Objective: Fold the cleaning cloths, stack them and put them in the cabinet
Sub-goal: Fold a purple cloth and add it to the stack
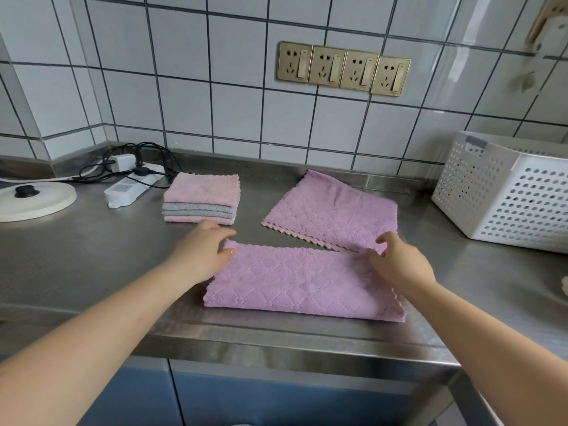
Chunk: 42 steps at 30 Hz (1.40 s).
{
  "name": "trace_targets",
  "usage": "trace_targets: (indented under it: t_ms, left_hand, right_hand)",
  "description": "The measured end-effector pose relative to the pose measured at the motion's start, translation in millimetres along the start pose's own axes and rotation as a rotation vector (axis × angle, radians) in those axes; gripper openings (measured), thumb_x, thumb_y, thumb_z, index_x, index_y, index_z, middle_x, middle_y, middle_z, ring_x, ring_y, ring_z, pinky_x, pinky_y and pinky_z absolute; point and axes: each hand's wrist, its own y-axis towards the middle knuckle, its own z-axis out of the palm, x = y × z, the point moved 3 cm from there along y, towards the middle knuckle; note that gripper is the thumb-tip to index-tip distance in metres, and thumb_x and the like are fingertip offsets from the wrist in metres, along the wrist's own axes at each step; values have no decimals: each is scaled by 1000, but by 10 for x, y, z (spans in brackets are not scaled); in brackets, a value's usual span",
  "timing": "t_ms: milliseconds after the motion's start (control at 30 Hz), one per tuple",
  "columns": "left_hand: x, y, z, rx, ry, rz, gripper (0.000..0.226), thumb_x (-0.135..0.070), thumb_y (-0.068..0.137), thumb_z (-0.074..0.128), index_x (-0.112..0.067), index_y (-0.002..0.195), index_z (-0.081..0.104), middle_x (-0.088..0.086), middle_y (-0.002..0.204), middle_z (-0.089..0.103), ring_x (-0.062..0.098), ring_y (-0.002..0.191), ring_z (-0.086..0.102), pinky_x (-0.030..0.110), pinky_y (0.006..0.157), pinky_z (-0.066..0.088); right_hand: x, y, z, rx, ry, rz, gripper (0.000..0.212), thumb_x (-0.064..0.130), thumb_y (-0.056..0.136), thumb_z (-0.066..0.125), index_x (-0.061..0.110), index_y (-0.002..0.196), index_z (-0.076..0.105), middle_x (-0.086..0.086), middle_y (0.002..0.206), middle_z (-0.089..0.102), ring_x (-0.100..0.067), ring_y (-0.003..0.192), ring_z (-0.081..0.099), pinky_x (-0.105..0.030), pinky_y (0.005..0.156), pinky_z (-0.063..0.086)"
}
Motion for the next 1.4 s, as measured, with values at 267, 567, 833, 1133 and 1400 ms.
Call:
trace_targets:
  t_ms: [267, 567, 833, 1133, 1400]
  left_hand:
    - [-895, -196, 379, 54, 129, 322, 41, -17, 95, 38, -12, 135, 46, 3, 145, 42, 20, 137, 34, 34, 111, 28]
    - [-734, -330, 563, 196, 265, 169, 60, -47, 98, 22, -20, 151, 10, -3, 159, 0, 14, 146, -1, 35, 118, 2]
    - [-533, -323, 470, 217, 268, 70, 65, -57, 95, 22, -25, 150, 11, -4, 159, 1, 15, 146, -2, 37, 119, -1]
    - [-320, -380, 317, 223, 276, -39, 56, -50, 98, 20, -28, 149, 15, -6, 159, 2, 16, 146, -4, 58, 113, -6]
    - [-1035, -845, 469, -106, 318, 711, 19, -23, 57, 70, -31, 74, 69, -12, 70, 64, 11, 63, 62, 25, 81, 51]
  right_hand:
    - [915, -501, 255, 112, -85, -424, 47, 30, 96, 41, 23, 142, 37, -4, 153, 26, -25, 138, 30, -45, 111, 27]
    - [731, -629, 542, 242, -228, -411, 65, 63, 91, 15, 34, 149, 13, 2, 160, 5, -16, 147, 3, -48, 117, 6]
    - [344, -519, 381, 268, -287, -313, 73, 71, 88, 14, 34, 150, 6, 2, 160, 1, -17, 147, 0, -47, 118, 5]
    - [129, -444, 220, 173, -377, -274, 68, 66, 91, 17, 28, 147, 25, 1, 157, 18, -20, 146, 11, -49, 117, 5]
    - [844, -319, 208, 193, -92, -522, 31, 15, 94, 40, 23, 119, 56, 4, 124, 59, -20, 115, 53, -35, 104, 30]
